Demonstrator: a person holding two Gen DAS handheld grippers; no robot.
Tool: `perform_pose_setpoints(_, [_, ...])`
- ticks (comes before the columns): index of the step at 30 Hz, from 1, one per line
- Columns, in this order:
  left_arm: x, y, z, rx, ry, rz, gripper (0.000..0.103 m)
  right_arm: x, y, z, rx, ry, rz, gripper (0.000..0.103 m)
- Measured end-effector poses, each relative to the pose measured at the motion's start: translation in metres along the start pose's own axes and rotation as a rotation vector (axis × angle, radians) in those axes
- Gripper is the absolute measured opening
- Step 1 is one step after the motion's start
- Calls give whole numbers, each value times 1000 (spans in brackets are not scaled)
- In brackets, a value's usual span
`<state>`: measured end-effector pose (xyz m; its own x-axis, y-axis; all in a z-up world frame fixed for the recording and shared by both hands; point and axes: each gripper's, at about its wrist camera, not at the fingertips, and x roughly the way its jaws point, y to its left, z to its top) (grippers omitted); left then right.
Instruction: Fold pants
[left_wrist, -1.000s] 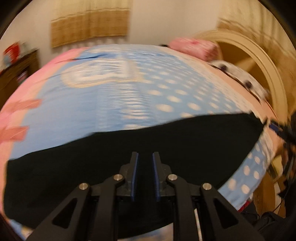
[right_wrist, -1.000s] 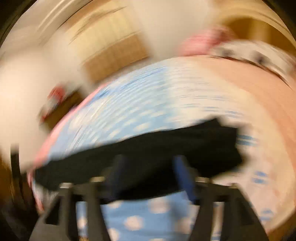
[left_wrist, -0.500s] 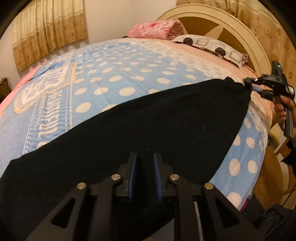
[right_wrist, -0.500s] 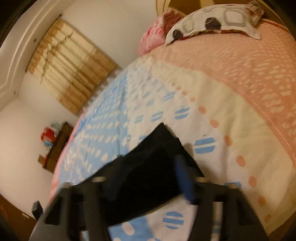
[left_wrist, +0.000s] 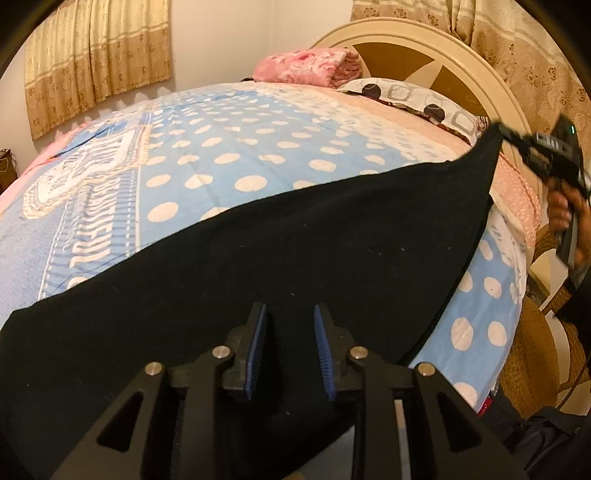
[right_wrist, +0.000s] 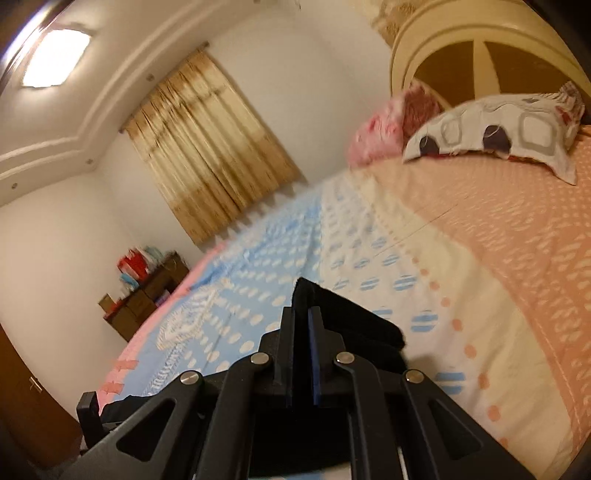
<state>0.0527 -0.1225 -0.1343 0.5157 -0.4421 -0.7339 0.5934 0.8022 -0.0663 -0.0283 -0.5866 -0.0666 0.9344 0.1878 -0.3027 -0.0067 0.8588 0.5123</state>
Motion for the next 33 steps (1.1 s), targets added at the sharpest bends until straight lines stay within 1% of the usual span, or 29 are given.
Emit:
perform_pose_setpoints(1, [0, -1, -1, 5, -2, -3, 34, -6, -12, -11, 25, -11, -1, 6])
perform_pose_setpoints(2, [0, -2, -1, 11, -4, -7, 38, -7, -24, -20, 54, 1, -13, 6])
perform_pose_setpoints(5, [0, -9, -2, 42, -6, 4, 44, -10, -65, -53, 161, 64, -127, 7])
perform_pose_setpoints(6, [1, -11, -2, 49, -8, 6, 46, -15, -74, -60, 181, 64, -165, 7])
perform_pose_setpoints(7, [1, -12, -2, 52, -10, 7, 47, -20, -76, -62, 177, 54, -181, 7])
perform_pose_setpoints(8, [1, -12, -3, 54, -12, 7, 49, -24, -76, -61, 163, 44, -196, 10])
perform_pose_setpoints(9, [1, -13, -3, 56, -14, 5, 50, -26, -74, -59, 145, 38, -210, 16])
perform_pose_setpoints(11, [1, -13, -3, 61, -19, 2, 52, -28, -67, -48, 94, 19, -240, 62])
perform_pose_setpoints(12, [1, -14, -4, 64, -22, 3, 53, -28, -63, -43, 78, 4, -240, 67])
perform_pose_setpoints(13, [1, -14, -4, 66, -23, 5, 53, -22, -59, -33, 56, 6, -221, 67])
perform_pose_setpoints(14, [1, -14, -4, 68, -24, 6, 53, -15, -56, -26, 39, 27, -208, 67])
perform_pose_setpoints(16, [1, -14, -3, 66, -24, 4, 53, 11, -49, -13, 4, 102, -207, 67])
perform_pose_setpoints(17, [1, -14, -3, 63, -25, 0, 53, 22, -48, -10, -1, 129, -207, 67])
perform_pose_setpoints(18, [1, -13, -3, 61, -25, -3, 53, 41, -51, -6, 8, 187, -198, 65])
perform_pose_setpoints(19, [2, -13, -3, 62, -25, -5, 53, 52, -55, -5, 19, 230, -206, 61])
perform_pose_setpoints(20, [1, -13, -3, 62, -26, -6, 53, 63, -58, -6, 28, 265, -220, 47])
perform_pose_setpoints(21, [1, -13, -4, 63, -27, -7, 54, 74, -61, -7, 35, 305, -216, 38])
perform_pose_setpoints(22, [1, -13, -4, 63, -28, -8, 54, 85, -64, -10, 37, 343, -207, 23])
perform_pose_setpoints(24, [1, -12, -5, 65, -31, -13, 54, 88, -63, -13, 12, 341, -227, 19])
perform_pose_setpoints(25, [1, -12, -5, 66, -33, -15, 54, 87, -61, -11, 5, 330, -220, 10])
perform_pose_setpoints(26, [1, -12, -5, 69, -35, -19, 56, 84, -59, -9, 3, 315, -214, 6])
perform_pose_setpoints(28, [1, -13, -7, 78, -39, -24, 59, 78, -51, -2, -23, 275, -214, 6])
perform_pose_setpoints(29, [1, -15, -7, 88, -41, -21, 61, 77, -47, 1, -42, 261, -218, 2])
perform_pose_setpoints(30, [2, -16, -8, 94, -43, -17, 62, 76, -42, 4, -63, 250, -224, 2])
perform_pose_setpoints(33, [2, -18, -8, 105, -45, -12, 63, 81, -34, 7, -86, 245, -220, 2])
